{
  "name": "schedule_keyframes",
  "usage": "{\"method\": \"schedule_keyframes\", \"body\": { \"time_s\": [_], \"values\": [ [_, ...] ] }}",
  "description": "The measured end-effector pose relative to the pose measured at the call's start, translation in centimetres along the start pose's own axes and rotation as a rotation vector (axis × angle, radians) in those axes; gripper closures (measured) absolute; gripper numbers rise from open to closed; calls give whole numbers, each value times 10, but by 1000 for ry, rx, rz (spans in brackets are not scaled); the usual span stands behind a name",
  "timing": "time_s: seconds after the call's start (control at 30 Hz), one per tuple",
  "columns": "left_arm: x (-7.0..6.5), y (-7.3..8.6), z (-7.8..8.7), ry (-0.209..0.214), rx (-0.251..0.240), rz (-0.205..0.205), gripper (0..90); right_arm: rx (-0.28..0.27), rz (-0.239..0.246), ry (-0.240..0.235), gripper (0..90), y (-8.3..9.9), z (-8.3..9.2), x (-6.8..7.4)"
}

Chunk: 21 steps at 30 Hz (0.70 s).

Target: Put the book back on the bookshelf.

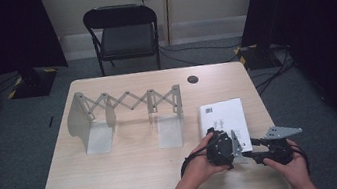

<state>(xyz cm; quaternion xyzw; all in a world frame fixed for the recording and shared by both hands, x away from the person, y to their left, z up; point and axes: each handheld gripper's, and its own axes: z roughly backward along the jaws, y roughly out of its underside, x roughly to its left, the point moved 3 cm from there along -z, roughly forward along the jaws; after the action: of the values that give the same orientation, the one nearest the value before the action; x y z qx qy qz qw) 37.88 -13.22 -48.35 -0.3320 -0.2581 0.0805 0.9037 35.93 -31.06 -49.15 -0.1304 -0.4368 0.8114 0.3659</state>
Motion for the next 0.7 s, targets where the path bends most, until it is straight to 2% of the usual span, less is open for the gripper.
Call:
{"method": "schedule_keyframes", "body": {
  "time_s": [0.07,0.1,0.2,0.23,0.37,0.53,0.7],
  "values": [
    [0,-1,0,-10,7,-11,173,3,-7,-2,442,1,0,-1],
    [-1,-1,1,-3,5,-3,195,6,-7,-2,446,2,-1,-1],
    [-1,-6,6,7,22,-58,289,-6,-21,-25,441,3,1,-2],
    [-1,-7,7,13,25,-61,311,-15,-18,-26,433,3,2,-3],
    [4,-9,12,34,33,-42,333,-53,-22,-39,389,3,8,-5],
    [10,-12,18,56,53,-45,363,-32,27,-30,337,13,11,-8],
    [15,-15,20,81,79,-43,366,0,45,-47,307,21,10,-9]
  ]
}}
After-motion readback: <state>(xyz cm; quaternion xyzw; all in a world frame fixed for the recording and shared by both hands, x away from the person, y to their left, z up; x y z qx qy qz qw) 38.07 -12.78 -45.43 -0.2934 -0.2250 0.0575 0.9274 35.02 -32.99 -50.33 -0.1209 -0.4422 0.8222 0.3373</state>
